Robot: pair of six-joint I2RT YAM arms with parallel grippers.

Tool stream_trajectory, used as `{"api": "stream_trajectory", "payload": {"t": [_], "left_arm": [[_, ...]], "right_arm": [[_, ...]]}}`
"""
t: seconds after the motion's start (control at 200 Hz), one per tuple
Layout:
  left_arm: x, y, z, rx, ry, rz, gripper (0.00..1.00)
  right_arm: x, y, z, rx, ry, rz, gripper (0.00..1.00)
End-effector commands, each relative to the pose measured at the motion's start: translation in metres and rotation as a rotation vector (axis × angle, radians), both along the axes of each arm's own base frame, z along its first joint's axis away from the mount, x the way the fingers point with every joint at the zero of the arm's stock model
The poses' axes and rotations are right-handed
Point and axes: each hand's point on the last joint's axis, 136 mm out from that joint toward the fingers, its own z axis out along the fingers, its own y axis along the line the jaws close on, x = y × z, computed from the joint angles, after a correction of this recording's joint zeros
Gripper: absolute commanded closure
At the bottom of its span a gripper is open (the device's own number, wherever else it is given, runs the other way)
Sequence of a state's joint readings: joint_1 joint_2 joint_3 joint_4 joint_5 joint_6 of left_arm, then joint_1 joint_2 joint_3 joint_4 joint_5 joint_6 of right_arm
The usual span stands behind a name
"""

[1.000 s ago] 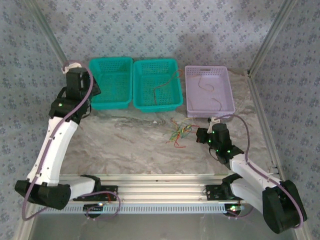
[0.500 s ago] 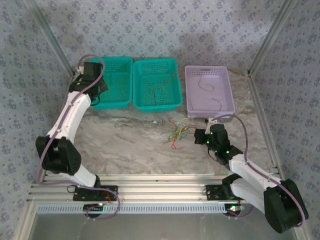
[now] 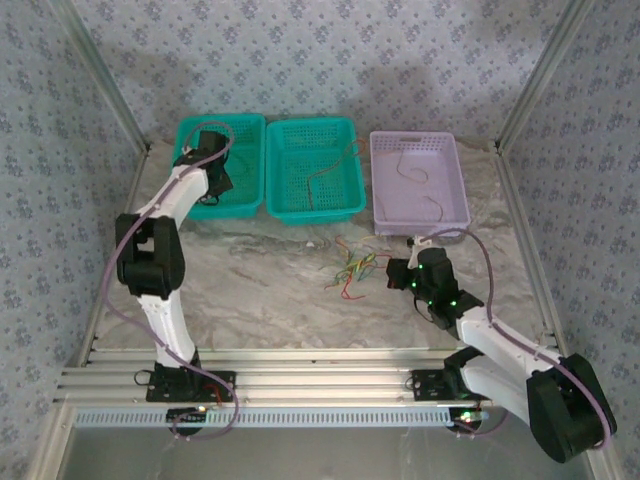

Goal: Untangle the cables

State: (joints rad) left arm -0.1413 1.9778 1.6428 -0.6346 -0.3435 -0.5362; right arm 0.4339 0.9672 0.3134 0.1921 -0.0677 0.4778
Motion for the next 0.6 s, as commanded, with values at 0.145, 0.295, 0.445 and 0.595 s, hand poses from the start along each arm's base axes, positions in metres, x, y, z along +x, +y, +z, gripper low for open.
{"api": "stream_trajectory", "payload": {"t": [0.145,0.295,0.445,0.595], "left_arm": [[0.034,0.009,0.006,-0.012,-0.031,-0.005,0.91],[0.041,0.005,0.011,-0.015,-0.049,-0.038,0.45],[0.039,0.001,0.032,-0.035,-0.092,-0.053,0.24],[0.034,-0.010,0.068,-0.091,-0.181,-0.082,0.07]], "right_arm": [[0.005,0.014,0.015,0.000,-0.051,0.051,1.00],[0.005,0.019,0.016,-0.001,-0.058,0.073,1.00],[0.004,0.024,0.016,0.000,-0.062,0.094,1.00],[0.004,0.029,0.019,-0.002,-0.071,0.105,1.00]]}}
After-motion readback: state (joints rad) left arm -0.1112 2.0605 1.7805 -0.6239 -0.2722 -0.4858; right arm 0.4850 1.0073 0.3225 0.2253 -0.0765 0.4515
